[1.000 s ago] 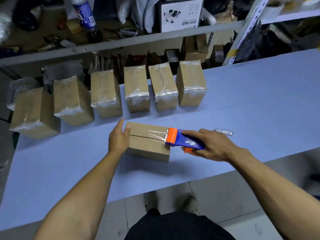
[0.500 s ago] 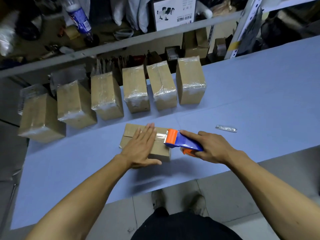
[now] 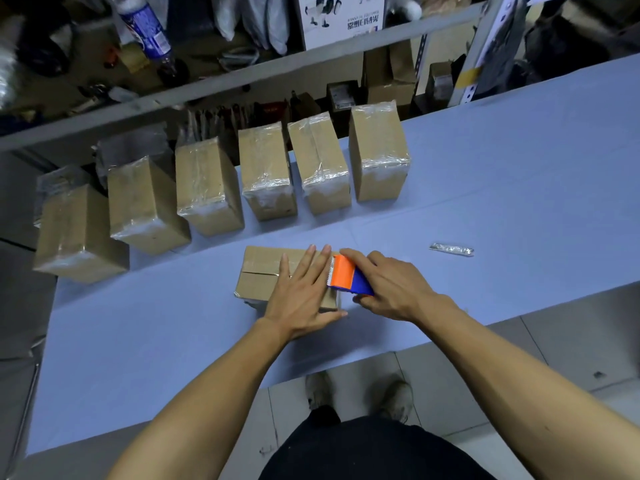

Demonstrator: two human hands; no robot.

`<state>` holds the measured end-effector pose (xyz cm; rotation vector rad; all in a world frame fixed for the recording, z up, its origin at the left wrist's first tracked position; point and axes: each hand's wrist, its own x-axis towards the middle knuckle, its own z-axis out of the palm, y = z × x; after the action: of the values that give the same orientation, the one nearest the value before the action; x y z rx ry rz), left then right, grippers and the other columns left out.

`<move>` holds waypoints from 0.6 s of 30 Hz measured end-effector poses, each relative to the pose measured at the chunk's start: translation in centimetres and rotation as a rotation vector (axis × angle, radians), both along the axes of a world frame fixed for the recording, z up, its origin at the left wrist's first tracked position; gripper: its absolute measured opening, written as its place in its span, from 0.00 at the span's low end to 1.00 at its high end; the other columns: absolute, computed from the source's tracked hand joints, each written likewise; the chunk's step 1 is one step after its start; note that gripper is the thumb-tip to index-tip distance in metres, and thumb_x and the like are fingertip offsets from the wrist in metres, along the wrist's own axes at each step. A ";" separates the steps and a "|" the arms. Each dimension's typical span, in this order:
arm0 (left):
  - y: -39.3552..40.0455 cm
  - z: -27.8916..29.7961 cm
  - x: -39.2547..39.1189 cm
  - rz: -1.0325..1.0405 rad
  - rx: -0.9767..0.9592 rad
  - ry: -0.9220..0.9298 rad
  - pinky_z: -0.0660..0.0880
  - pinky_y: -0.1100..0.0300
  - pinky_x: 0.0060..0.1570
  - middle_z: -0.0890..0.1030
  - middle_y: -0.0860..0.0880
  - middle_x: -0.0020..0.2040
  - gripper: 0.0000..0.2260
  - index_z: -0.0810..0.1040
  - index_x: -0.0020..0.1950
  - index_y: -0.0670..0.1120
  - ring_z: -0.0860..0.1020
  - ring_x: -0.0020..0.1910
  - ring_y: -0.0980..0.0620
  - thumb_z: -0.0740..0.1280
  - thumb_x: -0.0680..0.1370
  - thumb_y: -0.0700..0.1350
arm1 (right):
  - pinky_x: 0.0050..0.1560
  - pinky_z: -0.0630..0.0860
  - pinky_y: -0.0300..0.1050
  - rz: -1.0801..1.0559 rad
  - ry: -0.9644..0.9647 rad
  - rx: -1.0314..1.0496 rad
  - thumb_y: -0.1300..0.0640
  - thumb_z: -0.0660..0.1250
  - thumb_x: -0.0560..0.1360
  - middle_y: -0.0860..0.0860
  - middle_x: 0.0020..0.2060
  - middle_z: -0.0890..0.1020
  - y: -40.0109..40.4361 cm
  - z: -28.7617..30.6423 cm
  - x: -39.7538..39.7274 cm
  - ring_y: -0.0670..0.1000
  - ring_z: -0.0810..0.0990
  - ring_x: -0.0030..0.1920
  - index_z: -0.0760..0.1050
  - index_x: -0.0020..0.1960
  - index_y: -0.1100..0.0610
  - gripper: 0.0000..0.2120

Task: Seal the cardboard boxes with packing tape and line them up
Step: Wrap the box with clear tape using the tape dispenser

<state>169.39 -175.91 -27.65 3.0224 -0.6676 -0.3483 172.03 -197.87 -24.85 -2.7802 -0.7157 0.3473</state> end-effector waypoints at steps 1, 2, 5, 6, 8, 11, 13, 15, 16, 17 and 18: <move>0.0 0.0 0.0 0.006 -0.005 0.004 0.43 0.34 0.73 0.41 0.51 0.81 0.45 0.46 0.81 0.47 0.41 0.80 0.48 0.53 0.73 0.73 | 0.42 0.71 0.48 -0.003 0.005 0.014 0.42 0.65 0.75 0.52 0.56 0.74 0.0 0.0 0.0 0.58 0.78 0.49 0.50 0.79 0.42 0.37; 0.0 0.1 0.0 0.008 -0.007 0.005 0.43 0.34 0.73 0.41 0.51 0.81 0.45 0.46 0.81 0.47 0.41 0.80 0.49 0.53 0.73 0.72 | 0.43 0.72 0.48 -0.005 0.018 0.032 0.42 0.65 0.76 0.52 0.55 0.75 -0.3 0.0 0.2 0.57 0.78 0.49 0.49 0.79 0.42 0.37; 0.1 0.0 -0.1 0.002 -0.018 -0.023 0.44 0.36 0.73 0.43 0.51 0.81 0.44 0.48 0.81 0.46 0.42 0.80 0.50 0.54 0.73 0.71 | 0.45 0.74 0.49 0.026 0.039 0.060 0.41 0.65 0.77 0.51 0.55 0.75 -1.5 0.0 0.1 0.56 0.77 0.50 0.47 0.79 0.40 0.38; 0.1 0.0 -0.1 0.001 -0.025 -0.028 0.45 0.36 0.73 0.44 0.51 0.81 0.44 0.48 0.81 0.46 0.43 0.80 0.50 0.54 0.73 0.70 | 0.45 0.75 0.49 0.026 0.046 0.072 0.42 0.65 0.77 0.51 0.55 0.75 -1.6 0.1 0.0 0.56 0.77 0.50 0.47 0.80 0.41 0.38; 0.1 0.0 0.0 0.002 -0.030 -0.020 0.44 0.36 0.74 0.43 0.51 0.81 0.44 0.48 0.81 0.47 0.42 0.79 0.51 0.54 0.73 0.70 | 0.45 0.74 0.49 0.019 0.067 0.100 0.43 0.65 0.77 0.51 0.55 0.74 -1.8 -0.1 -0.2 0.56 0.77 0.50 0.47 0.80 0.41 0.39; 0.1 0.2 0.1 0.012 -0.042 -0.003 0.41 0.37 0.74 0.41 0.52 0.81 0.44 0.46 0.81 0.48 0.39 0.79 0.52 0.53 0.72 0.70 | 0.44 0.72 0.47 0.009 0.076 0.134 0.43 0.65 0.77 0.51 0.54 0.75 -2.2 -0.3 -0.3 0.56 0.77 0.49 0.49 0.80 0.42 0.38; 0.1 0.3 0.1 0.020 -0.049 0.016 0.40 0.38 0.74 0.41 0.53 0.81 0.44 0.45 0.81 0.49 0.38 0.79 0.52 0.52 0.72 0.70 | 0.43 0.72 0.47 0.007 0.077 0.156 0.43 0.65 0.77 0.51 0.53 0.75 -2.4 -0.2 -0.4 0.55 0.77 0.48 0.51 0.79 0.42 0.37; 0.1 0.4 0.0 0.023 -0.060 0.015 0.41 0.38 0.75 0.41 0.54 0.81 0.44 0.46 0.81 0.49 0.39 0.79 0.53 0.53 0.71 0.70 | 0.44 0.74 0.48 -0.001 0.088 0.172 0.42 0.66 0.76 0.50 0.53 0.75 -2.3 -0.2 -0.7 0.55 0.77 0.48 0.52 0.79 0.43 0.36; 0.1 0.4 0.1 0.022 -0.066 0.015 0.41 0.38 0.75 0.42 0.54 0.81 0.44 0.46 0.81 0.50 0.39 0.79 0.53 0.54 0.71 0.70 | 0.44 0.75 0.48 -0.007 0.092 0.175 0.42 0.66 0.76 0.50 0.53 0.75 -2.4 -0.2 -1.0 0.55 0.78 0.47 0.52 0.79 0.43 0.36; 0.1 0.4 0.1 0.022 -0.068 0.015 0.41 0.38 0.75 0.42 0.54 0.81 0.45 0.45 0.81 0.50 0.39 0.79 0.53 0.54 0.71 0.70 | 0.44 0.75 0.49 -0.013 0.092 0.174 0.43 0.66 0.76 0.49 0.53 0.75 -2.8 -0.1 -1.1 0.55 0.78 0.47 0.53 0.78 0.43 0.36; 0.2 0.3 0.3 0.022 -0.066 0.013 0.41 0.38 0.74 0.42 0.54 0.81 0.45 0.44 0.81 0.51 0.39 0.79 0.53 0.55 0.71 0.70 | 0.45 0.75 0.49 -0.018 0.094 0.166 0.43 0.66 0.76 0.48 0.52 0.74 -3.3 -0.1 -1.2 0.55 0.78 0.47 0.53 0.78 0.42 0.35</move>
<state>169.64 -175.75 -27.33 2.9604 -0.6310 -0.3383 170.80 -201.19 -24.90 -2.5942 -0.6653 0.3929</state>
